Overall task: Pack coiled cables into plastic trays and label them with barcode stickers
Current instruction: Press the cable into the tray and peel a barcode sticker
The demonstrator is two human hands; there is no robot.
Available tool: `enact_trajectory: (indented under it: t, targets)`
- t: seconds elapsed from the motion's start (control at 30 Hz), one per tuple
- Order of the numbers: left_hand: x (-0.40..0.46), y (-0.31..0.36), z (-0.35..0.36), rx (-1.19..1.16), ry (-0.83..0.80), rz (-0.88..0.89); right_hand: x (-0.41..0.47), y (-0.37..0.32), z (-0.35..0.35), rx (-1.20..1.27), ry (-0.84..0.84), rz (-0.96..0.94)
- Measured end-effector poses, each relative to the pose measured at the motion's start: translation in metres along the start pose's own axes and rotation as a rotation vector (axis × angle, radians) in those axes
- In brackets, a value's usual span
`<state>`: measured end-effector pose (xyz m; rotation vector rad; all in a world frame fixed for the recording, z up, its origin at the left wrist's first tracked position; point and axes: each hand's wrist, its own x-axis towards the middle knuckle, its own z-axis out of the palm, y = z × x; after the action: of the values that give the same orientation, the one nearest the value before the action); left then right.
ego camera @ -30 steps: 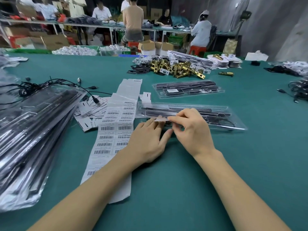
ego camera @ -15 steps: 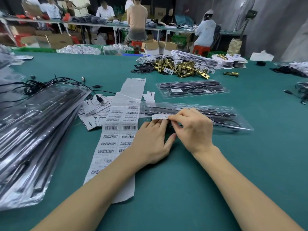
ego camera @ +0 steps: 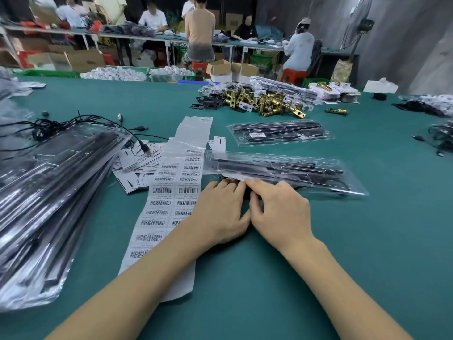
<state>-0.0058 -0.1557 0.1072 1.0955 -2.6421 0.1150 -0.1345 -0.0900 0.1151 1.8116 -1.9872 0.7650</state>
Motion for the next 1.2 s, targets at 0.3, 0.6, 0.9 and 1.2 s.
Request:
enact_trajectory:
  t: [0.3,0.6,0.9,1.2]
  targets:
    - [0.002,-0.003,-0.006,-0.13,-0.001,0.027,-0.004,-0.006,0.001,-0.055,-0.35,0.047]
    - [0.002,-0.003,-0.01,-0.141,0.002,0.03,-0.002,-0.012,0.001,0.01,-0.366,0.015]
    - [0.004,-0.005,-0.008,-0.113,-0.022,0.056,0.0,-0.016,0.004,0.047,-0.501,0.102]
    - [0.004,-0.008,-0.013,-0.139,-0.065,0.079,0.007,-0.011,0.008,0.017,-0.491,0.11]
